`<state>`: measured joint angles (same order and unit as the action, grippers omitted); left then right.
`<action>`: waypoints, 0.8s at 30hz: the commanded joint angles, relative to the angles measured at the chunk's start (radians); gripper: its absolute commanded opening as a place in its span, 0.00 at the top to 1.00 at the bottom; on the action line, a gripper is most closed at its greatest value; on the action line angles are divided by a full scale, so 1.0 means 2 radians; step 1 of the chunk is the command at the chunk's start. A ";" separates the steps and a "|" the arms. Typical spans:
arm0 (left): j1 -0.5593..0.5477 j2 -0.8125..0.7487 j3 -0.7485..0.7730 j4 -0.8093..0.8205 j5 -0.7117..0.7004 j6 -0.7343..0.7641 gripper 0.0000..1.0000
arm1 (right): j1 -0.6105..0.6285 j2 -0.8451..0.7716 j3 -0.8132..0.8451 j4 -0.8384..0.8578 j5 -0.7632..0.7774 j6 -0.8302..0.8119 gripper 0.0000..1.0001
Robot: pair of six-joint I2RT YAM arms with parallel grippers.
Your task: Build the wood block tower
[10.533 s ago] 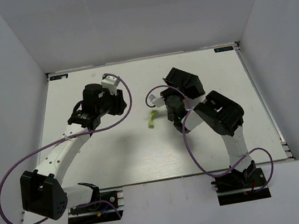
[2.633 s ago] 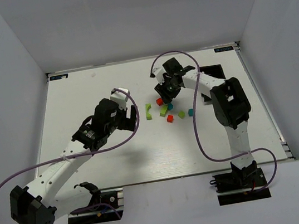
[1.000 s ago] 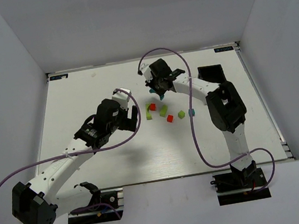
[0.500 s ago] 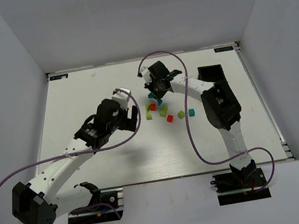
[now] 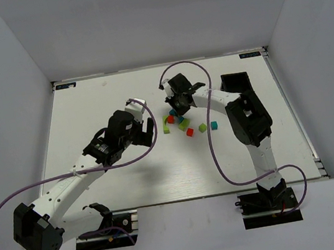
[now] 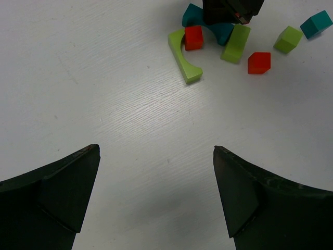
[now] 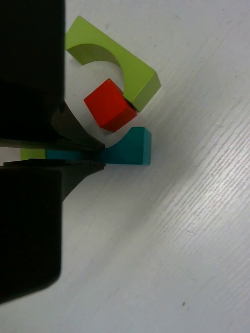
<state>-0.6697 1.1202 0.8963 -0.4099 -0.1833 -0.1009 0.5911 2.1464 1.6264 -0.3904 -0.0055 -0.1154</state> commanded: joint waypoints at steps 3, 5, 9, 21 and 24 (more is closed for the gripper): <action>0.001 -0.014 -0.002 0.001 -0.004 0.003 0.00 | 0.004 -0.042 -0.035 0.013 0.024 0.036 1.00; 0.001 -0.014 -0.002 0.001 -0.004 0.003 0.00 | 0.003 -0.053 -0.048 0.017 0.030 0.044 1.00; 0.001 -0.014 -0.002 0.001 -0.004 0.003 0.00 | 0.004 -0.065 -0.066 0.020 0.023 0.047 1.00; 0.001 -0.019 -0.006 0.001 -0.009 0.003 0.00 | 0.018 -0.072 -0.075 0.023 0.030 0.038 1.00; 0.001 -0.019 -0.006 0.001 -0.009 0.003 0.00 | 0.017 -0.075 -0.074 0.025 0.040 0.042 1.00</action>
<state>-0.6697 1.1107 0.8902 -0.4107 -0.1913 -0.1009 0.6212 2.0434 1.4754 -0.3630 0.0425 -0.0433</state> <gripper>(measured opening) 0.997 0.091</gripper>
